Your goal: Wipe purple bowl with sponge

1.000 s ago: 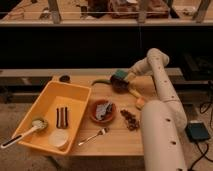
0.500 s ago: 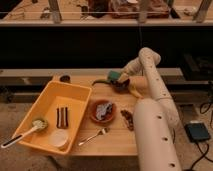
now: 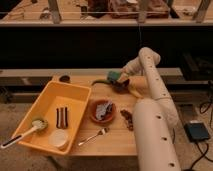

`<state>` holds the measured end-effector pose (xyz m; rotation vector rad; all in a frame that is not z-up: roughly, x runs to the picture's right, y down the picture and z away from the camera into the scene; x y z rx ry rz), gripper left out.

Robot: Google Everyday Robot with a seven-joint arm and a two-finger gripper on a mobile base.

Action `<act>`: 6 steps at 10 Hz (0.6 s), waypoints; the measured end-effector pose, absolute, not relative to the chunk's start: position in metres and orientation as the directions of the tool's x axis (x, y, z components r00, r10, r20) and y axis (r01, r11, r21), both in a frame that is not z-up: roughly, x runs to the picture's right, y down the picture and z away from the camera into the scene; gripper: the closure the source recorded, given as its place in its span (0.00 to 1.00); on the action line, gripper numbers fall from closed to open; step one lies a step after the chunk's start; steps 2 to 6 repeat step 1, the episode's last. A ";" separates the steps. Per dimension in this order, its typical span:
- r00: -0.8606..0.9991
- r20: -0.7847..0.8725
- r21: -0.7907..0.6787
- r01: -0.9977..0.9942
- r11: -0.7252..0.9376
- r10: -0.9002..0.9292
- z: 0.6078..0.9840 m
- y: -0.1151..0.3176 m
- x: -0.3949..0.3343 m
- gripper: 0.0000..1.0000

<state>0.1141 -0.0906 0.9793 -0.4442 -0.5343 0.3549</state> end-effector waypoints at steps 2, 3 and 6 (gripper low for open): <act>0.811 0.451 -0.471 -0.138 0.871 0.372 0.973 -0.088 0.108 1.00; 0.811 0.451 -0.471 -0.138 0.871 0.372 0.973 -0.088 0.108 1.00; 0.811 0.451 -0.471 -0.138 0.871 0.372 0.973 -0.088 0.108 1.00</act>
